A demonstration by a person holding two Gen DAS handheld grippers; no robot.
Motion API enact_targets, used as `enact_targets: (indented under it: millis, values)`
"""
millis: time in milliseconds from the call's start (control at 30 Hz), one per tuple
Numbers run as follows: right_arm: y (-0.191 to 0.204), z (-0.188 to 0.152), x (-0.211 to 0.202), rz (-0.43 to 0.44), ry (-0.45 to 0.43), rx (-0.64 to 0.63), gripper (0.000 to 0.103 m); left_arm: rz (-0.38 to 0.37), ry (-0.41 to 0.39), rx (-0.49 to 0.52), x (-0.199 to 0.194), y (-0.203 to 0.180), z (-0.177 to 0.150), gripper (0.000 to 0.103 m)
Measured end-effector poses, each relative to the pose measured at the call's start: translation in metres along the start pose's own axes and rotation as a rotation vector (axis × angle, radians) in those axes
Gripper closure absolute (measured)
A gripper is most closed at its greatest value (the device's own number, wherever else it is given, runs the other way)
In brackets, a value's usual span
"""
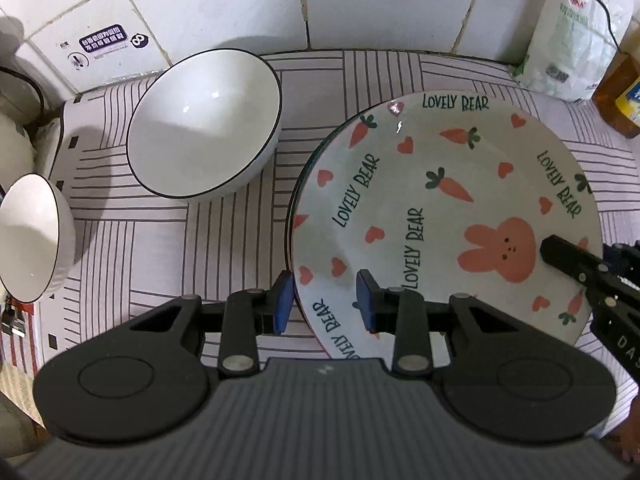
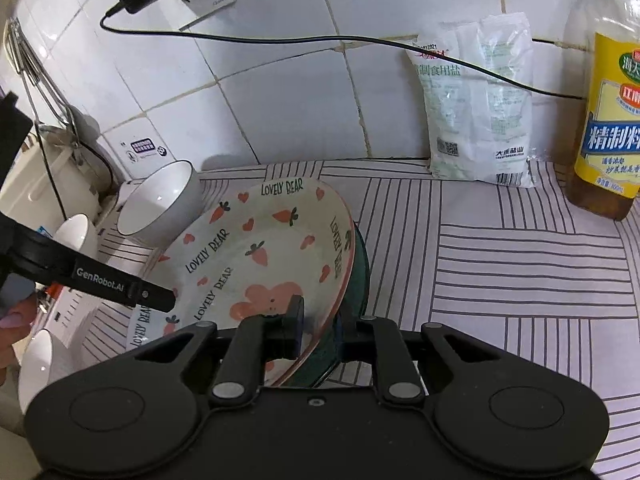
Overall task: Organize plates and bowls
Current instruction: 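Lower the bunny plate onto the blue egg plate with both grippers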
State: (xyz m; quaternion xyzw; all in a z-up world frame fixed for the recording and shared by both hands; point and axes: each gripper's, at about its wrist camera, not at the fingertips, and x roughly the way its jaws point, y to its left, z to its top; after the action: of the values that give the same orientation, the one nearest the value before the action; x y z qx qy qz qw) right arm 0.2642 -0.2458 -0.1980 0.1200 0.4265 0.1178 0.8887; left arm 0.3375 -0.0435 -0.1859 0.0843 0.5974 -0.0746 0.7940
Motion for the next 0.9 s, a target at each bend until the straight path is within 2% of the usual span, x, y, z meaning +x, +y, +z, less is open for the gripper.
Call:
enact_targets:
  millis: [233, 400, 667, 800, 900]
  values:
    - [0.017, -0.001, 0.001, -0.073, 0.014, -0.09, 0.076, 0.029, 0.001, -0.01, 0.001, -0.002, 0.0, 0.071]
    - [0.033, -0.002, 0.0, -0.115, 0.041, -0.184, 0.068, 0.082, 0.008, -0.038, 0.004, -0.007, 0.004, 0.071]
    - [0.038, -0.001, -0.001, -0.143, 0.065, -0.178, 0.066, 0.098, -0.005, -0.009, -0.001, -0.012, -0.003, 0.071]
    - [0.044, 0.008, 0.001, -0.158, 0.149, -0.172, 0.065, 0.093, -0.001, -0.02, -0.002, -0.012, -0.001, 0.071]
    - [0.046, 0.009, 0.003, -0.193, 0.163, -0.156, 0.065, 0.072, -0.008, -0.019, -0.005, -0.009, -0.001, 0.071]
